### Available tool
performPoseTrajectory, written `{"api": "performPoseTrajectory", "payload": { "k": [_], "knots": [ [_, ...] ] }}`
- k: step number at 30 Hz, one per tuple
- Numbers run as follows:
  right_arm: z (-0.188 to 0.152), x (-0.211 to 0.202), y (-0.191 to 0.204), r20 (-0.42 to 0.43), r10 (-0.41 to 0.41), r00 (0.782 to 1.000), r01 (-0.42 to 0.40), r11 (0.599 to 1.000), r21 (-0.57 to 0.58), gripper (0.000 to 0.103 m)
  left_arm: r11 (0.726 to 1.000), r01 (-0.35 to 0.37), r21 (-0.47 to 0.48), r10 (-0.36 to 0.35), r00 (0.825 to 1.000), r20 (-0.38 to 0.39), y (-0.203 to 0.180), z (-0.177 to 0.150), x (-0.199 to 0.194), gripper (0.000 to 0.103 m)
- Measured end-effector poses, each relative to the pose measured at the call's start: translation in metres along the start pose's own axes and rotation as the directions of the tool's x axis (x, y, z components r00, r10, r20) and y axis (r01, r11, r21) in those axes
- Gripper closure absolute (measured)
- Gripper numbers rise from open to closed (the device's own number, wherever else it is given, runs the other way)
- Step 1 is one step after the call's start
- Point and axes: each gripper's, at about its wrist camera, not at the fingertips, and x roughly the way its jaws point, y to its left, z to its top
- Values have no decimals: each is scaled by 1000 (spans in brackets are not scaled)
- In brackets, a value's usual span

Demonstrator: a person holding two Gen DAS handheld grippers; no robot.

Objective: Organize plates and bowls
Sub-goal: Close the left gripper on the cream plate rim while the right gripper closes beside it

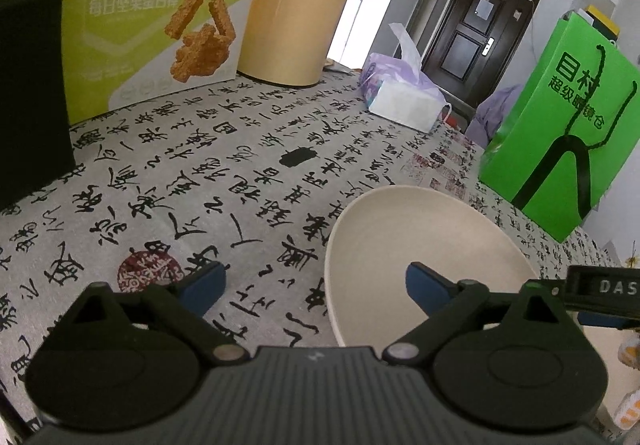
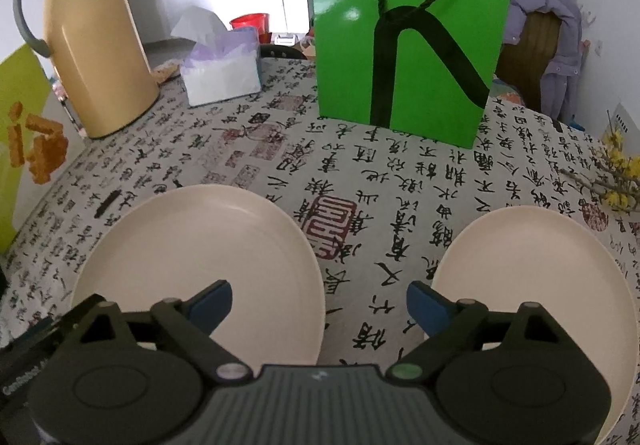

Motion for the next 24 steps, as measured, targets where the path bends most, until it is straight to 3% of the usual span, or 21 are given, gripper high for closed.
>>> {"api": "performPoseTrajectory", "payload": {
  "k": [3,10,21,24],
  "knots": [
    [2,6,3,-31,-9,999,9,1000,-16,31,1000,7,21,-7,1000,-2,-4,0,-1,16],
    [5,13,1,-66,-31,997,30,999,-24,34,999,12,32,-12,1000,-3,-5,-1,0,28],
    [7,18,2,-97,-10,995,7,999,-33,63,998,4,69,-4,1000,6,-11,-4,2,52],
    [6,17,4,-94,0,996,-4,999,-47,72,997,-1,82,1,1000,9,-12,-5,3,63]
  ]
}}
